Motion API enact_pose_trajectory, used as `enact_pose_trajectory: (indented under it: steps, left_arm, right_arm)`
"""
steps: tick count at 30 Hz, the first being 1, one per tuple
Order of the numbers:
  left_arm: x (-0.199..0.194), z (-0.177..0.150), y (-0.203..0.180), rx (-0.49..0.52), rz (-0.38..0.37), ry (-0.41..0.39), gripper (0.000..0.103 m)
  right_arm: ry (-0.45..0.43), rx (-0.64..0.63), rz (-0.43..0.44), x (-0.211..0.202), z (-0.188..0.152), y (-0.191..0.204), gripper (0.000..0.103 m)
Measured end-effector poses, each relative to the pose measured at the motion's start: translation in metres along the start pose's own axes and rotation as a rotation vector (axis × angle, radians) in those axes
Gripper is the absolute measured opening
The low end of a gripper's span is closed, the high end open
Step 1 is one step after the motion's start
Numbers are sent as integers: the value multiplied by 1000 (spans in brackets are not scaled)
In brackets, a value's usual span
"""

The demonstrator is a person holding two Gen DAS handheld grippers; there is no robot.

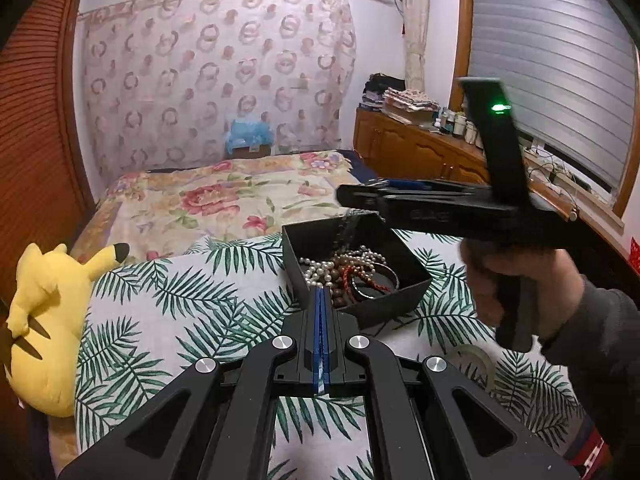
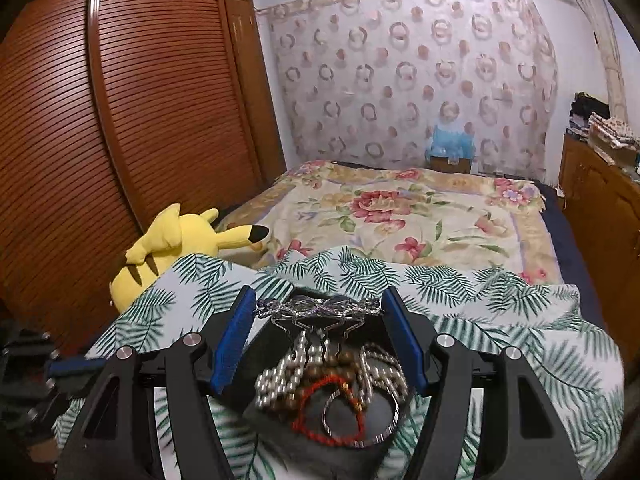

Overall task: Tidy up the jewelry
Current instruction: 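Drop the hair comb into the black box with the right gripper while left carries the pendant, then lower the green pendant into the black box and open the left gripper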

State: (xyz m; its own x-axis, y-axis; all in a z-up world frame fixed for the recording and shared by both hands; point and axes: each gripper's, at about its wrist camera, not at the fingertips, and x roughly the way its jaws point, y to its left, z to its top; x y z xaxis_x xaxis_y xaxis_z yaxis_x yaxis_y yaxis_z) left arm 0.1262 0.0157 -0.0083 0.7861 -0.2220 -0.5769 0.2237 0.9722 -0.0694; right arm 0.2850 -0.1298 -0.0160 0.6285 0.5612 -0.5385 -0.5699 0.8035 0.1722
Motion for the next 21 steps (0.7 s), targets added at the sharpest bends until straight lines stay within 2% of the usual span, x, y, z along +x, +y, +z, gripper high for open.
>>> enact_pose_trajectory:
  steps: [6,9,21]
  left_arm:
    - [5,2,7,-3,8,-2,0]
    - [6,2,8,-1,8,-2,0]
    - [30,19,-4,13,6,8,0]
  right_arm:
    - [44,-18,-21,19,-5,2,70]
    - [56,-6,-5,10,-11,-4,74]
    - [61,-34,-12,-39,-32,-18,74]
